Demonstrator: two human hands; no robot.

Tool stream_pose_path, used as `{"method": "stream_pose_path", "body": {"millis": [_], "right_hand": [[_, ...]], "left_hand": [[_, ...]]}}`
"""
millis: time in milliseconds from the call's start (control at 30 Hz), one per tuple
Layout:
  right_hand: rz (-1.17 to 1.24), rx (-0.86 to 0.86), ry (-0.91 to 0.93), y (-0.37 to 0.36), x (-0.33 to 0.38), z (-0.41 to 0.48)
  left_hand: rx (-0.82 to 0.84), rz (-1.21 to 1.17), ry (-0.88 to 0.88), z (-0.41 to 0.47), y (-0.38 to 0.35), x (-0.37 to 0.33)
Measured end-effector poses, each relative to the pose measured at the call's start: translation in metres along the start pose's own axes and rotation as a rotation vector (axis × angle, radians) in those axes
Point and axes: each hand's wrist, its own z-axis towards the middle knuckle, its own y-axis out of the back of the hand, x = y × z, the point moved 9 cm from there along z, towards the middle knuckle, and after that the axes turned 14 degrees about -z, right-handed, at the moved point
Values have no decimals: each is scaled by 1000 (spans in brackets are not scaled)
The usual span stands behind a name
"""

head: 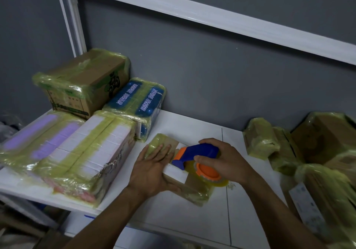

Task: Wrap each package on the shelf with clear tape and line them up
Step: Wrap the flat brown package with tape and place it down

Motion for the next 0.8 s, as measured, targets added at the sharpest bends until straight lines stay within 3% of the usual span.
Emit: {"method": "stream_pose_path", "body": {"millis": [533, 800], "right_hand": [[-98, -7, -11, 25, -4, -25], [-201, 17, -17, 10, 6, -21]], "left_hand": [[7, 22, -40, 0, 3, 3], [108, 56, -31, 8, 2, 5]]}}
